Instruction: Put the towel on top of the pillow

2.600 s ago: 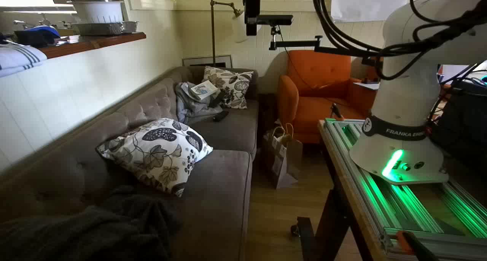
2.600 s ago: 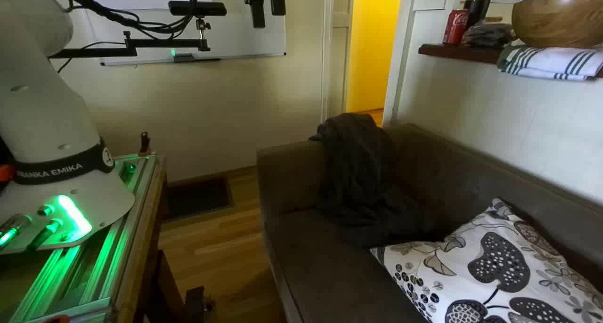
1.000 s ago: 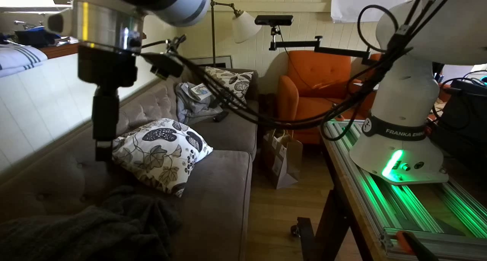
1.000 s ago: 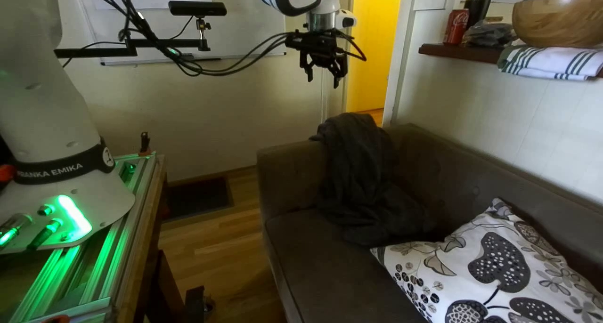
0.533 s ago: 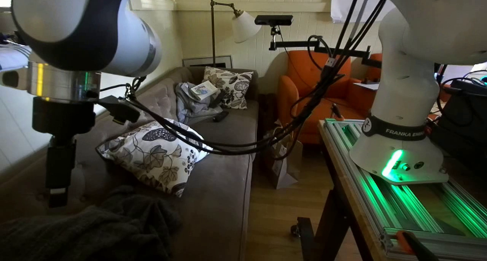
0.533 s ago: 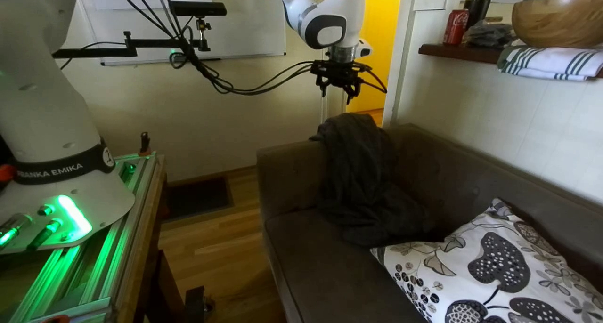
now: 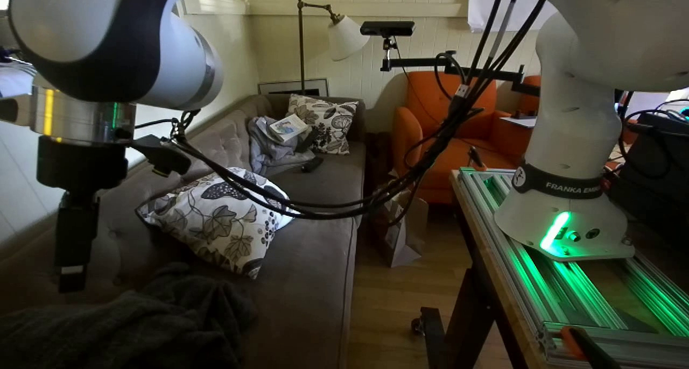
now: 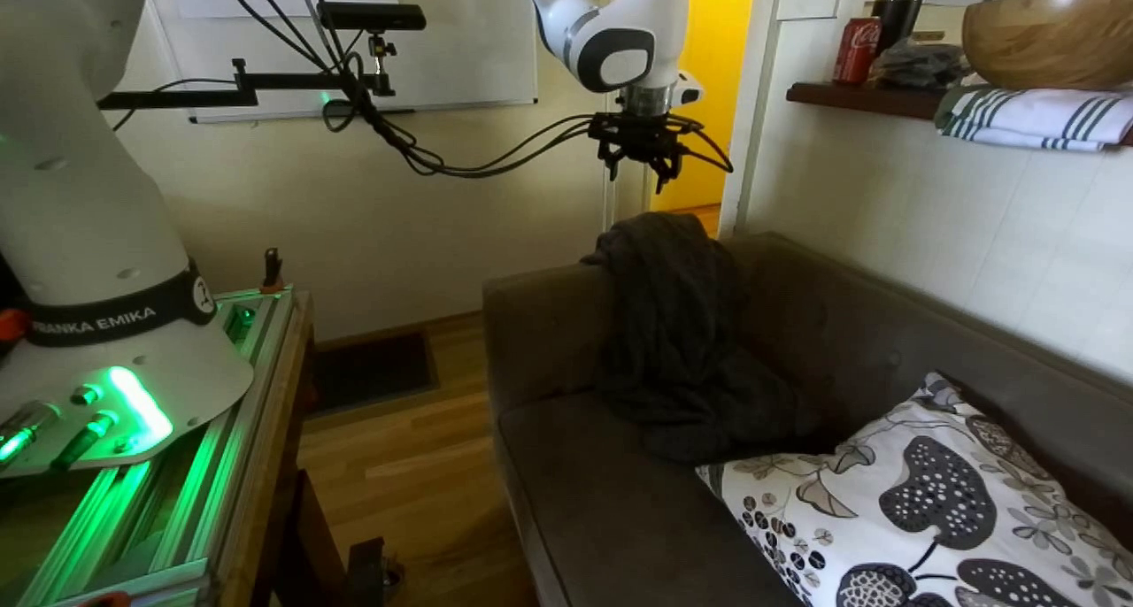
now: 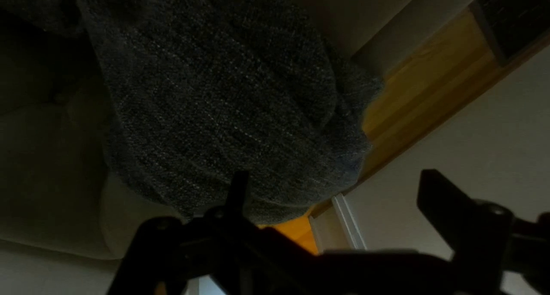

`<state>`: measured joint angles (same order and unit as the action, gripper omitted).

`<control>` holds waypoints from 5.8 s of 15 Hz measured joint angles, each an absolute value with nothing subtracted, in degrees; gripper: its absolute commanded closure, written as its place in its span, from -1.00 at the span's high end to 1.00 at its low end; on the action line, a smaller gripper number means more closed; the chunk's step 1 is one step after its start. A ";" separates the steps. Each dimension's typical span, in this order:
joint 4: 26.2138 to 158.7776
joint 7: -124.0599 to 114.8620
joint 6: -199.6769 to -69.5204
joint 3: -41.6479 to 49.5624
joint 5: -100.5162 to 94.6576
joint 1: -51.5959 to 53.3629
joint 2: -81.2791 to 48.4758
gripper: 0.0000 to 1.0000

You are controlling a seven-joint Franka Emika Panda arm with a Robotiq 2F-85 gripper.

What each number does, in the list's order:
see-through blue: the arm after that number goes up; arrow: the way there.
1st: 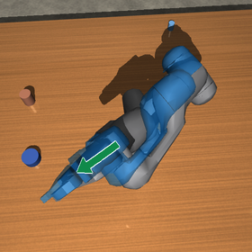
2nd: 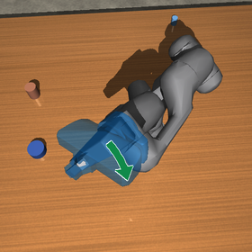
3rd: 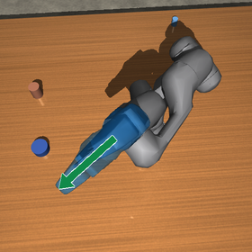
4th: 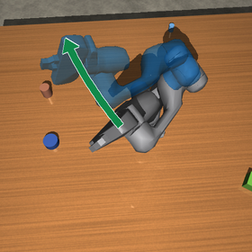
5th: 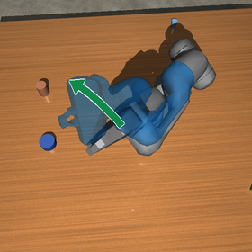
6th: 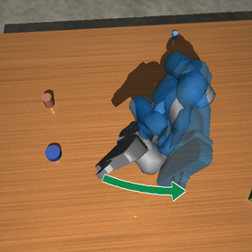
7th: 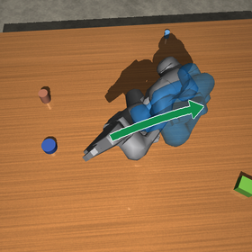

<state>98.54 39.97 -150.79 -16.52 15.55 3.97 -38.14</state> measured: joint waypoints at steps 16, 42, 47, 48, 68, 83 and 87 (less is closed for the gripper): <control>61.82 45.87 -141.47 -17.19 2.95 5.83 -69.56 -0.12; 35.07 40.93 -139.06 -19.30 3.67 9.99 -65.19 -0.94; 33.41 43.77 -138.71 -21.39 3.67 12.44 -62.03 -0.76; 33.63 43.77 -138.67 -21.30 3.67 12.46 -62.14 -0.76; 23.51 45.51 -146.50 -11.92 1.31 17.56 -52.46 -0.76; 24.71 25.91 -147.23 5.59 -6.43 4.35 -54.02 -0.94; 25.62 15.86 -146.15 13.58 -12.89 2.29 -54.66 -0.76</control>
